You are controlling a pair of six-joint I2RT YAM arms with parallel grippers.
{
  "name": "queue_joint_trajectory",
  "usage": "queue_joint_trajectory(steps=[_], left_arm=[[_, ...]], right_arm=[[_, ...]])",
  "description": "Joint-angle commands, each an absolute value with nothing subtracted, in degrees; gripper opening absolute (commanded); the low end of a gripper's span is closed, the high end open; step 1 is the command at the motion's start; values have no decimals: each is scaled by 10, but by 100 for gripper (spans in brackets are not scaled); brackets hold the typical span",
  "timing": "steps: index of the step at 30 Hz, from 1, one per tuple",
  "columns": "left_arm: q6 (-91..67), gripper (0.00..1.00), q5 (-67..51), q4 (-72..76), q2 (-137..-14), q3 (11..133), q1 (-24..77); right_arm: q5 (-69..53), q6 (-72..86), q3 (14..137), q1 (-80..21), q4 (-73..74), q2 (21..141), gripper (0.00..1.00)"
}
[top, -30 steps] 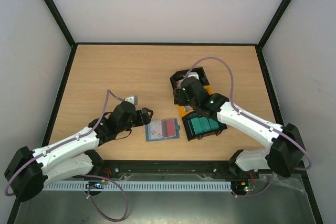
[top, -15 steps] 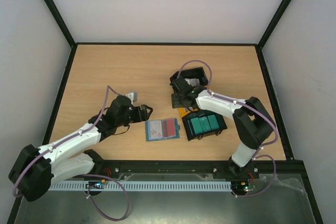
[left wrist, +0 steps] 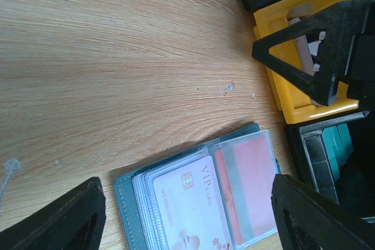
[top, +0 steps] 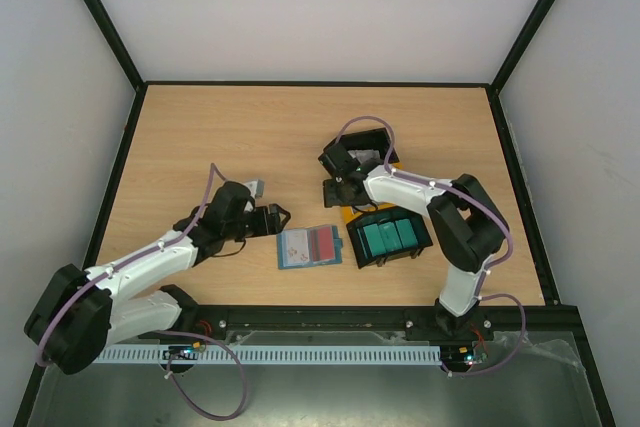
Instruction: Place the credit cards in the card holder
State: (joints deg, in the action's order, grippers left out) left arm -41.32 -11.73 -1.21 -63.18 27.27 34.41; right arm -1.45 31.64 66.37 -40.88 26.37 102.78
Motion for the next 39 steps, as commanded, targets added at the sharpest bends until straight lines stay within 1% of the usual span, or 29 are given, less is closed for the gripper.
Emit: queue_joint_trajectory(steps=[1, 10, 28, 39], left_arm=[[-393, 78, -128, -6, -635, 265, 335], [-379, 78, -130, -6, -629, 253, 318], [-382, 78, -135, 6, -641, 240, 306], [-382, 78, -138, 13, -654, 237, 306]], right_arm=[[0, 328, 681, -408, 307, 1047, 63], [-46, 332, 695, -408, 326, 1034, 60], [-48, 349, 688, -408, 333, 1003, 56], [-42, 354, 681, -408, 335, 994, 48]])
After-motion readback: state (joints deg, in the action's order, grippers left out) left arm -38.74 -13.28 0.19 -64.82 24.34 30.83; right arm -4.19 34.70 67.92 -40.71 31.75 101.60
